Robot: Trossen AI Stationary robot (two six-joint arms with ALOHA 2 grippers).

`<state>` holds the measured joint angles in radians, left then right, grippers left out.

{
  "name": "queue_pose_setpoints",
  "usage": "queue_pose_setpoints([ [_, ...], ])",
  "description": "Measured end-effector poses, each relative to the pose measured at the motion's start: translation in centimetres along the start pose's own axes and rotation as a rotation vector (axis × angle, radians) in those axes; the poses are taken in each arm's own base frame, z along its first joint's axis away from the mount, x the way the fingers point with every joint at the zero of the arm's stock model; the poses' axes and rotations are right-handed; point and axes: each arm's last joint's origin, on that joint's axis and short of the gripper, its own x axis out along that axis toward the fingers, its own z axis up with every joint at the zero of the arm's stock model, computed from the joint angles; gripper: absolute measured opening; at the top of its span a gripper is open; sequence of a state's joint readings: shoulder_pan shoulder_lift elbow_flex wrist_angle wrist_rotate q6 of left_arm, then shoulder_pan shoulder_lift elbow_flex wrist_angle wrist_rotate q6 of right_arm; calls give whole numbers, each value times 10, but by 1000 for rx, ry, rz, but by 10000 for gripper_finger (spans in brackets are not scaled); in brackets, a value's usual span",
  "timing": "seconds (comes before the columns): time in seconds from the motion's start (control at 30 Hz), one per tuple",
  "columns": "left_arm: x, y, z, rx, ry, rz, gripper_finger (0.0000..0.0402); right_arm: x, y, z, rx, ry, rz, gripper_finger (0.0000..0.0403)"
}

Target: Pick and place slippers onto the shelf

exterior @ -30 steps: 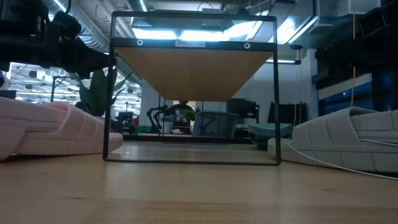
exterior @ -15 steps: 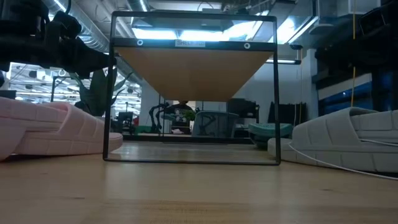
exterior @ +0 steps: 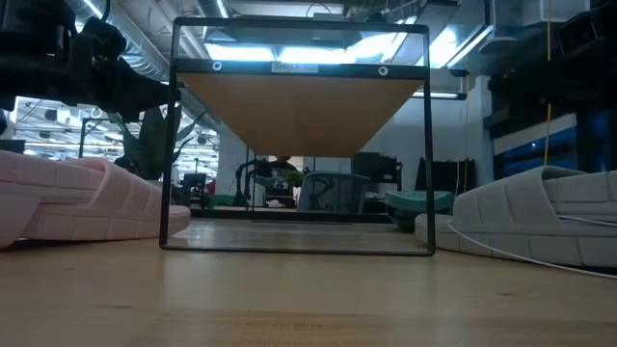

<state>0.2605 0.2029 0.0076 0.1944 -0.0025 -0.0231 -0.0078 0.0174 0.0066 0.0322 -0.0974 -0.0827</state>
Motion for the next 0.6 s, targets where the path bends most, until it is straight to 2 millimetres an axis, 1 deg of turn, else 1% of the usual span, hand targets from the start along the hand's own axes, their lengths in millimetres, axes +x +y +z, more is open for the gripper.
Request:
queue_pose_setpoints([
  [0.6, 0, 0, 0, 0, 0, 0, 25, 0, 0, 0, -10, 1, 0, 218],
])
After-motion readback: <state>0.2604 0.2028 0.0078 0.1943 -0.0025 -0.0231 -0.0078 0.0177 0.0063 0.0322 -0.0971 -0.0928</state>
